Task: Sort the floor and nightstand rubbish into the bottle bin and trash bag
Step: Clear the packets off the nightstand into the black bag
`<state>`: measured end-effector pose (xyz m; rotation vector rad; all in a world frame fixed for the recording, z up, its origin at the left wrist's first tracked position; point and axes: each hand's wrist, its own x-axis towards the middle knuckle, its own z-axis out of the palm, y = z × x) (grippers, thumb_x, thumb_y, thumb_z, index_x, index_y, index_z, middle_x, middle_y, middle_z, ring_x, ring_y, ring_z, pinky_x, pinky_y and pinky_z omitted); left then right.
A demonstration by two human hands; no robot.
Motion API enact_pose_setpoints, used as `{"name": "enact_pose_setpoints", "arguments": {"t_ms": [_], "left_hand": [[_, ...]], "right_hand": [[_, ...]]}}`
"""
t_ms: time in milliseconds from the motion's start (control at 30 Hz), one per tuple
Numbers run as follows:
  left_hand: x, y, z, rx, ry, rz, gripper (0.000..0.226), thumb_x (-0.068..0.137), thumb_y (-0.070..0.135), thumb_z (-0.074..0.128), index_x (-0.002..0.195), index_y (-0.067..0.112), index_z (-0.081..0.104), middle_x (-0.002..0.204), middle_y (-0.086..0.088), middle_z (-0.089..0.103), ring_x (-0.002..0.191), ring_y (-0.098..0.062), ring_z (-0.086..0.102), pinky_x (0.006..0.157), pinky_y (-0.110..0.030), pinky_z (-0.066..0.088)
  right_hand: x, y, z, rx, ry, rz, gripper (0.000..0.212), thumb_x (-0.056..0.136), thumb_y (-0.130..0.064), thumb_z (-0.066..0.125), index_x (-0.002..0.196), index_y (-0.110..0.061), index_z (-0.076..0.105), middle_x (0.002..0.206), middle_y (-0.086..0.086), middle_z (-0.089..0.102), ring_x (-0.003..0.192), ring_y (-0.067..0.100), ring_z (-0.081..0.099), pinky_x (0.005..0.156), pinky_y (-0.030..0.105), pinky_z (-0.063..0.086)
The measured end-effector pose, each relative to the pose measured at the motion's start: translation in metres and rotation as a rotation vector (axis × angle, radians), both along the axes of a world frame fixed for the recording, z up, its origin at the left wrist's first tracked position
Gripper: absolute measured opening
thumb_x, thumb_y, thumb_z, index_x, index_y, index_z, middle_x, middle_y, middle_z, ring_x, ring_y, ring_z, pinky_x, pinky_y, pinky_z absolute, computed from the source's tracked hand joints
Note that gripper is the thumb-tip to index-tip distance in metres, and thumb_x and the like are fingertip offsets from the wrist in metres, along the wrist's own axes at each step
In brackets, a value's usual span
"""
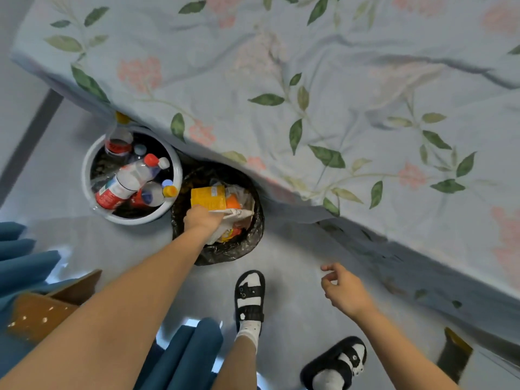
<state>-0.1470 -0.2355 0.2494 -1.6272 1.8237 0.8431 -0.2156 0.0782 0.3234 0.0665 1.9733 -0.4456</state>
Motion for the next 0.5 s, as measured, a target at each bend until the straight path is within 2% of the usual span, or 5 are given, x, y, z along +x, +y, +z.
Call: {"name": "enact_pose_setpoints", "arguments": {"t_ms": [100, 200, 300, 367, 500], "left_hand": [[-0.017, 0.019, 0.023, -0.038, 0.082, -0.272, 0.039, 0.089, 0.032, 0.061, 0.117, 0.006, 0.061, 0.12, -0.015, 0.062, 0.11, -0.033, 0.059, 0.089, -0.038, 0.051], [-0.032, 0.054, 0.051, -0.034, 0.164, -0.509, 0.024, 0.093, 0.026, 0.053, 0.106, 0.011, 0.067, 0.108, -0.009, 0.067, 0.103, -0.029, 0.061, 0.086, -0.037, 0.051], [-0.042, 0.105, 0.074, -0.021, 0.223, -0.819, 0.024, 0.092, 0.026, 0.046, 0.092, 0.013, 0.067, 0.094, -0.007, 0.068, 0.093, -0.028, 0.062, 0.077, -0.04, 0.052], [-0.047, 0.149, 0.088, 0.001, 0.247, -0.997, 0.024, 0.092, 0.029, 0.046, 0.096, 0.017, 0.066, 0.099, -0.004, 0.067, 0.094, -0.026, 0.061, 0.077, -0.037, 0.051], [-0.055, 0.258, 0.107, 0.015, 0.287, -1.276, 0.027, 0.093, 0.035, 0.046, 0.103, 0.019, 0.066, 0.105, -0.003, 0.065, 0.098, -0.024, 0.061, 0.079, -0.034, 0.047]], "right_hand": [[0.012, 0.011, -0.004, -0.027, -0.011, -0.075, 0.022, 0.089, -0.01, 0.05, 0.108, -0.02, 0.054, 0.091, 0.002, 0.059, 0.084, 0.027, 0.061, 0.07, 0.034, 0.048], [0.023, 0.028, -0.003, -0.065, -0.015, -0.144, 0.02, 0.088, -0.009, 0.048, 0.102, -0.021, 0.054, 0.084, 0.002, 0.058, 0.073, 0.022, 0.056, 0.065, 0.029, 0.045], [0.031, 0.055, 0.003, -0.1, -0.007, -0.193, 0.02, 0.089, -0.009, 0.045, 0.101, -0.022, 0.054, 0.076, -0.002, 0.057, 0.063, 0.016, 0.053, 0.058, 0.022, 0.042], [0.036, 0.083, 0.01, -0.11, 0.011, -0.217, 0.021, 0.09, -0.009, 0.044, 0.102, -0.022, 0.055, 0.076, -0.002, 0.057, 0.065, 0.015, 0.053, 0.057, 0.021, 0.04], [0.046, 0.16, 0.027, -0.099, 0.094, -0.275, 0.027, 0.091, -0.01, 0.045, 0.112, -0.015, 0.061, 0.079, -0.003, 0.056, 0.075, 0.018, 0.053, 0.068, 0.02, 0.037]]}}
